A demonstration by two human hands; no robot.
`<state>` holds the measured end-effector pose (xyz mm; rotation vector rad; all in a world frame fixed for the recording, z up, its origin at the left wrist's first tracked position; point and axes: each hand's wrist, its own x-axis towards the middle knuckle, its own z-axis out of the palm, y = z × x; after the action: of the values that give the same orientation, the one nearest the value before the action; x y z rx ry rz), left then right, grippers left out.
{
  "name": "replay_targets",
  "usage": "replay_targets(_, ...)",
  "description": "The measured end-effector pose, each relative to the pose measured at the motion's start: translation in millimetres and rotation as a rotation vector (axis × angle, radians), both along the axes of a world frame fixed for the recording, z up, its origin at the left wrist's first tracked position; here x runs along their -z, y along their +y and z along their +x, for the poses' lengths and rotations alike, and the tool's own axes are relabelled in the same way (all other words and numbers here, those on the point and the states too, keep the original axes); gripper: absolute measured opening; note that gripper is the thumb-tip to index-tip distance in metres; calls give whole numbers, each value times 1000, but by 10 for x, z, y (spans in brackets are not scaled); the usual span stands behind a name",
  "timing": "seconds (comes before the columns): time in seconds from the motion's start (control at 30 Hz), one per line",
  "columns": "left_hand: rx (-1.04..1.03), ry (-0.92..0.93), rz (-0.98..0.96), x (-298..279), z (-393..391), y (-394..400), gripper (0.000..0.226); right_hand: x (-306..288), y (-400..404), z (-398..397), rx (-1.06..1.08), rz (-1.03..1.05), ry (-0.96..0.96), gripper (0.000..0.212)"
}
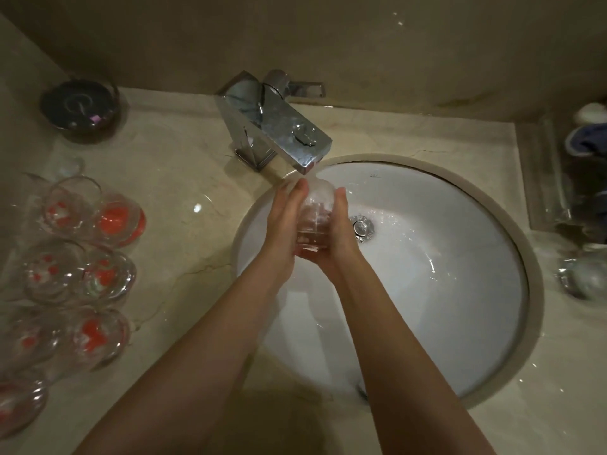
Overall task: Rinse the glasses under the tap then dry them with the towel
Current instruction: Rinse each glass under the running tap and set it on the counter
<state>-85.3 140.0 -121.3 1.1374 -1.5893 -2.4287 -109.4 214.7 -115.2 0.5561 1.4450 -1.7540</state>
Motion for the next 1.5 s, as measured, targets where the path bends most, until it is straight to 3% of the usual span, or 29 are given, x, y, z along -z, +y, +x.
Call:
replay_targets(0.17, -5, -33, -126, -2, 11, 40, 47, -26, -4, 3, -63, 100, 159, 63)
replay_targets(0.33, 17, -49, 75, -12, -34, -7, 86, 19, -23, -41, 28, 115, 25, 76)
replay_targets(0.53, -17, -76, 73, 89, -72, -37, 88, -5, -109, -97, 26, 224, 54, 90)
replay_targets(0.63, -19, -54, 69, 47, -42, -54, 67, -15, -67, -122, 57, 188, 30, 64)
replay_targets(0.7, -11, -49, 1, 68, -47, -24, 42, 8, -92, -97, 20, 225, 93, 74)
replay_targets(0.77, -2, -67, -5, 51, -47, 11, 37, 7, -95, -72, 36, 237, 145, 86)
replay_targets(0.83, -4, -59, 39, 30, -48, 17, 48, 36, -78, -92, 42, 147, 74, 95)
replay_targets(0.93, -22, -56, 61, 21, -52, 9, 67, 60, -73, -84, 2, 96, 88, 90)
replay_targets(1.1, -48, -27, 46, 76, -33, 32, 70, 129, -78, -48, 24, 102, 80, 94)
replay_targets(1.23, -65, -41, 77, 51, -61, 29, 84, 123, -112, -56, 37, 78, 119, 96)
replay_targets(1.4, -27, -39, 29, 78, -13, 39, 83, 128, -55, -88, 14, 48, 96, 88)
replay_targets(1.5, -44, -9, 22, 90, -9, 30, 82, 129, 2, -43, -36, 32, 126, 68)
